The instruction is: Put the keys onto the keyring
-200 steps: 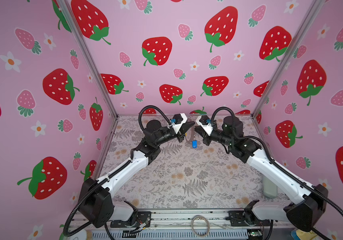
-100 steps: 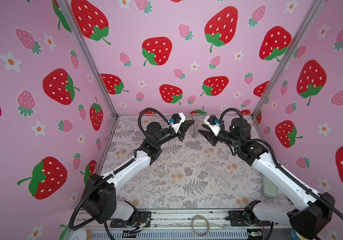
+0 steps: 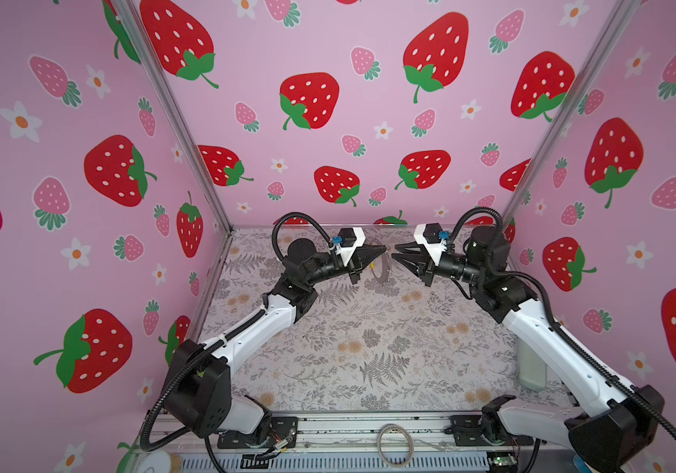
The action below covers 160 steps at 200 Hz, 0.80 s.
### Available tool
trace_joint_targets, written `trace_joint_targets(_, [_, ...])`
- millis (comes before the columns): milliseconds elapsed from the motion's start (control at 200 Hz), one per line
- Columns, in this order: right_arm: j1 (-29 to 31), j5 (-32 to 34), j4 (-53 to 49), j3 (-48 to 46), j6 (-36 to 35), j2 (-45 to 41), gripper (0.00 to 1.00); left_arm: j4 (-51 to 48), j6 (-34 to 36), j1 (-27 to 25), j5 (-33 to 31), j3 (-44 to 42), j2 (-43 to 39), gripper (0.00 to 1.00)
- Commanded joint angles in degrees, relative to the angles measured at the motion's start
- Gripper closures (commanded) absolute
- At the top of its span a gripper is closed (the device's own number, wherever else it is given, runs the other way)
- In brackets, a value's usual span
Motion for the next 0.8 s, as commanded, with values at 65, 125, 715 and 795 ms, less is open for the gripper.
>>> trace_joint_targets(65, [-0.22,-4.27,1.19,1.35,2.36,0.89,0.76,3.66,-0.74,0.14,3.41,2.37,-0.28,1.0])
trace_joint_targets(125, [-0.22,-4.27,1.29,1.2,2.49,1.09,0.77,3.5,-0.52,0.14,3.93,2.59,-0.34,1.0])
trace_joint_targets(715, [-0.22,-5.51,1.65,1.04,4.17,2.51,0.87,2.38,1.28,-0.01,4.65,3.04,-0.91,1.0])
trace_joint_targets(795, [-0.22,-5.59,1.45,1.0,4.01,2.54,0.93,2.66,1.5,0.01,4.33,2.8,-1.18,1.0])
